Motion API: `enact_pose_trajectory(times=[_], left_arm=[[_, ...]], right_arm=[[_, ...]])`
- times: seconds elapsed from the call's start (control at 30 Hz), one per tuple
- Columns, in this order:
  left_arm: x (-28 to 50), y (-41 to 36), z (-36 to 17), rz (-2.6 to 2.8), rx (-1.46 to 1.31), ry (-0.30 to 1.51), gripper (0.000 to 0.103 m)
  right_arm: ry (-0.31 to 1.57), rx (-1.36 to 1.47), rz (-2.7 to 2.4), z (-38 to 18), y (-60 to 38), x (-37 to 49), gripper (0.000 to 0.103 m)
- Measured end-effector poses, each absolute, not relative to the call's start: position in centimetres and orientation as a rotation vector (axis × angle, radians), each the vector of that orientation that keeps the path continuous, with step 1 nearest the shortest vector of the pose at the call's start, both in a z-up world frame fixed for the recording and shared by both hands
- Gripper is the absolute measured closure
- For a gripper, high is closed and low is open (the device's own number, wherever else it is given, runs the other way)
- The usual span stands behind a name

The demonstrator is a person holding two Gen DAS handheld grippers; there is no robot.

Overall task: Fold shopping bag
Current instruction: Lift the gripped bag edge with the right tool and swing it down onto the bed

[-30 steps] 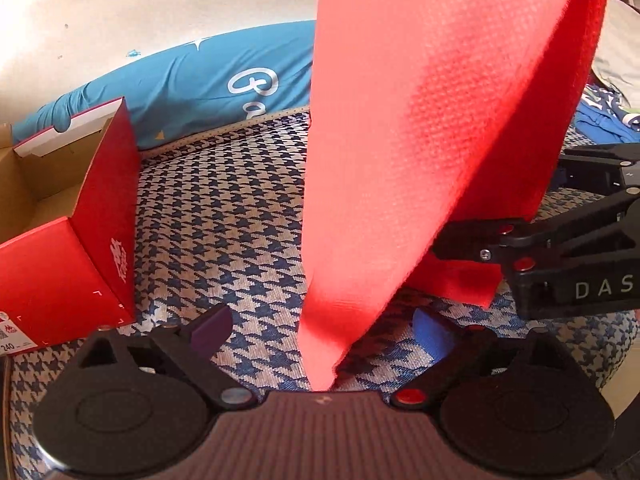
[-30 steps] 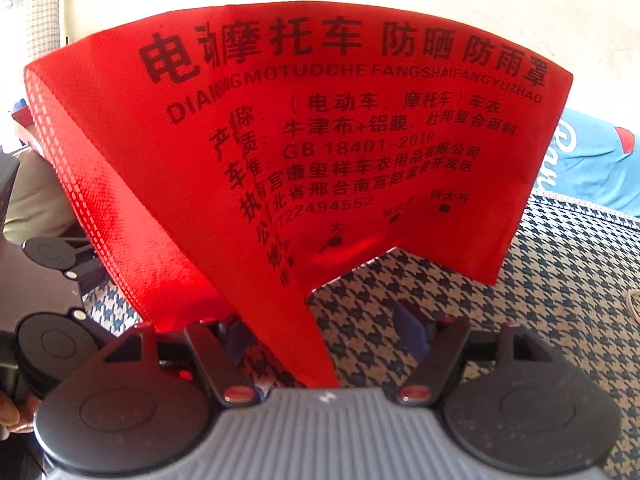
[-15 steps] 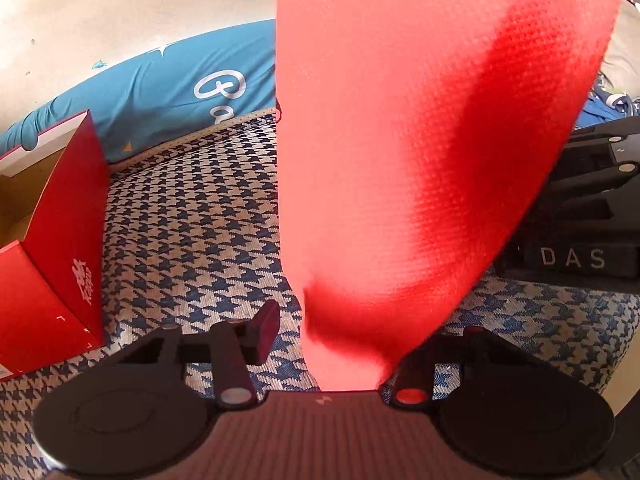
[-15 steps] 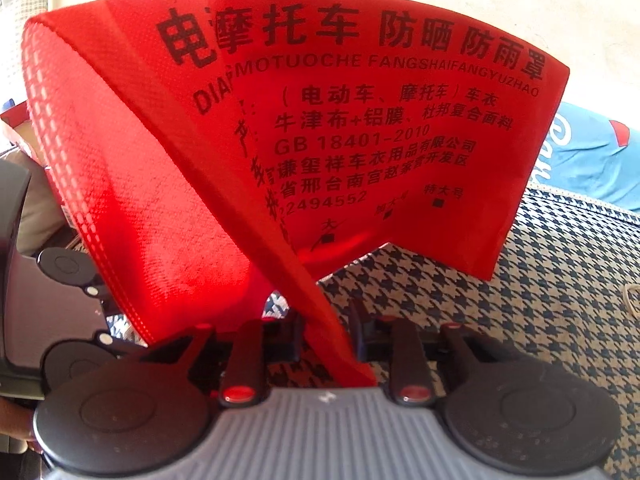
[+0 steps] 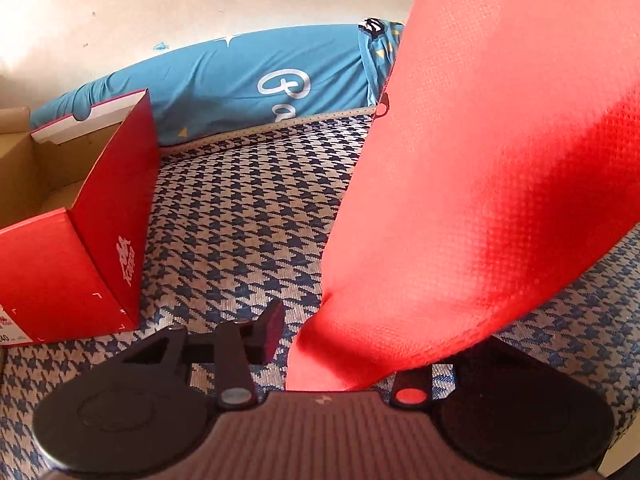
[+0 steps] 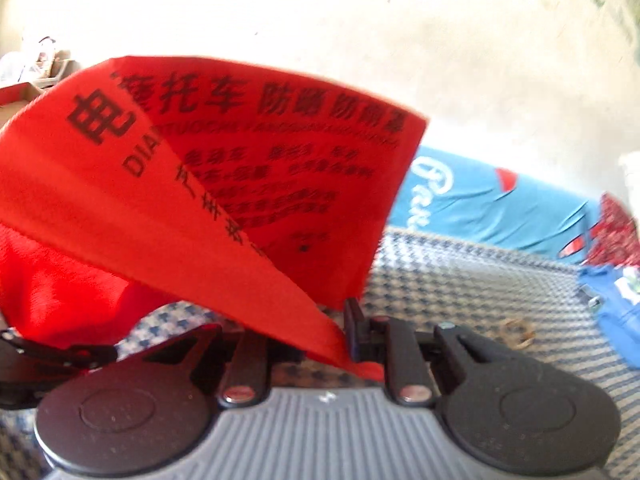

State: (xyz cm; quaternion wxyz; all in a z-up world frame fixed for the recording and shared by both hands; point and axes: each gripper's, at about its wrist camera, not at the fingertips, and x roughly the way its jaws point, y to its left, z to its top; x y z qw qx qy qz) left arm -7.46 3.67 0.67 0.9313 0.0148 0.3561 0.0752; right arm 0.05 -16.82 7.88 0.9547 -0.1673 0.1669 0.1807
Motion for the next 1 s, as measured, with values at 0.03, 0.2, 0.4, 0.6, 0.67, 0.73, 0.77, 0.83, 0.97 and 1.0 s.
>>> enact_pose_trajectory(times=[0.03,0.2,0.4,0.6,0.67,0.73,0.77,0.83,0.97,1.0], left_arm=[[-7.5,3.6,0.6,0.153,0.030,0.732,0.062],[-7.6,3.8,0.5,0.151,0.005,0.736,0.062],[-7.8,3.5,0.5,0.116,0.000,0.733,0.063],[-7.9,2.6,0.1,0.104,0.054,0.743,0.062],[-8.0,2.7,0.2,0.125,0.047,0.737,0.062],[-8.0,3.1,0.4,0.147,0.028,0.726,0.062],[-8.1,3.4,0.5,0.163,0.015,0.717,0.062],[-8.2,3.8,0.6,0.189,0.000,0.703,0.062],[-8.6,4.3,0.8,0.263,0.017,0.673,0.061],[-8.6,4.3,0.7,0.265,0.018,0.673,0.061]], right_arm=[[0.321,-0.338,0.354,8.1,-17.0,-0.2,0.087],[0.265,-0.315,0.297,9.2,-18.2,-0.9,0.088],[0.263,-0.287,0.247,9.9,-20.1,-1.4,0.088],[0.260,-0.259,0.198,10.7,-22.0,-1.9,0.087],[0.250,-0.229,0.163,11.1,-23.0,-2.1,0.087],[0.228,-0.192,0.104,11.6,-24.3,-2.3,0.087],[0.217,-0.175,0.072,11.7,-24.8,-2.3,0.087],[0.213,-0.147,0.014,12.0,-25.8,-2.0,0.087],[0.312,-0.138,0.001,11.5,-26.8,-0.6,0.083],[0.349,-0.152,0.017,11.1,-26.6,-0.2,0.083]])
